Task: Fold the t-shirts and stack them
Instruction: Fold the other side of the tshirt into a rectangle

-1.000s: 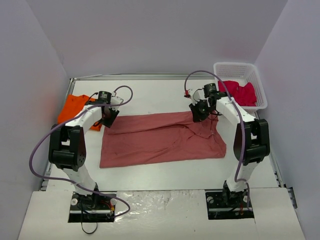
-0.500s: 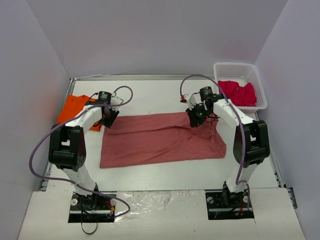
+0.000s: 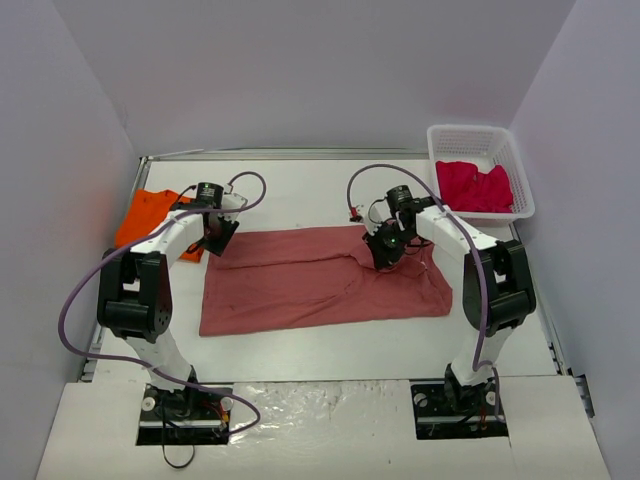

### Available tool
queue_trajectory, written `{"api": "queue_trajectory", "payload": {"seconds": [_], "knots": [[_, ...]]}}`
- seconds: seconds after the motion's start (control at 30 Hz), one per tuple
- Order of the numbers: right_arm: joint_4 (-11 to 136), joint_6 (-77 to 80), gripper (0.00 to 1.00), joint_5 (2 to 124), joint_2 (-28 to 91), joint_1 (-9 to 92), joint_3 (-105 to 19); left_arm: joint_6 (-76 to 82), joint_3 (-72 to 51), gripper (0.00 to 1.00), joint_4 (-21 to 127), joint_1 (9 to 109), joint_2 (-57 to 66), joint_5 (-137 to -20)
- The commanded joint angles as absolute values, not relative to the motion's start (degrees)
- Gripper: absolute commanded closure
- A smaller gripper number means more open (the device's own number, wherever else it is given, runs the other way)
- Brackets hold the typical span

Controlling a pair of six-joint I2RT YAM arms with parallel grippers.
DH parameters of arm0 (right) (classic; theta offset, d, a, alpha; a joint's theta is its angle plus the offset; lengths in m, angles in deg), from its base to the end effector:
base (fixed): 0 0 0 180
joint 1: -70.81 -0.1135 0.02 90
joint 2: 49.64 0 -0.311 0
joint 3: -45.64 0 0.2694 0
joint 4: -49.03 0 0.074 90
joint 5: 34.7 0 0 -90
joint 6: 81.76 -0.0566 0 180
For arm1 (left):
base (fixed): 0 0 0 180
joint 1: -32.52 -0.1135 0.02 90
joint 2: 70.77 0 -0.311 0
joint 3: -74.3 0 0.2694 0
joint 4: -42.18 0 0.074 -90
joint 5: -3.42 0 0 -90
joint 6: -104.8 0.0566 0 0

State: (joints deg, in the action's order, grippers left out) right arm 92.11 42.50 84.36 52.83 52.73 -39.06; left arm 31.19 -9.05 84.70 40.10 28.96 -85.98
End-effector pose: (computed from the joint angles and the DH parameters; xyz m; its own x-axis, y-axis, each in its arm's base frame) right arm 0.3754 0.1515 0.2271 -0.4068 -0.6505 -0.6414 -0.8775 0.4735 0.0764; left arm 0.3949 -0.0532 0.2322 -0.7756 0.3879 -0.4981 0.3712 0.9184 0.1372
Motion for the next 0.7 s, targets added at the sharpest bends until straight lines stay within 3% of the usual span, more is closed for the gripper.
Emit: {"api": "queue_trajectory", "payload": {"seconds": [0.0,0.43,0.6,0.67], "knots": [[94.9,43.6,1.0,85.1,52.1,52.0,-38.2,30.9,-9.1,0.63,85.4,40.5,27.1,-85.3],[94.5,43.7,1.0,85.9,54.8,48.3,-36.7,30.9,-8.9,0.63,85.2,40.5,27.6,-85.0],[94.4,43.6,0.91,85.8,56.4,47.3,-37.2,30.9,-8.9,0.63,85.2,40.5,27.6,-85.0],[94.4,43.5,0.78,85.8,57.0,47.3,-37.4,31.0,-8.8,0.63,85.2,40.5,27.7,-85.0]]}}
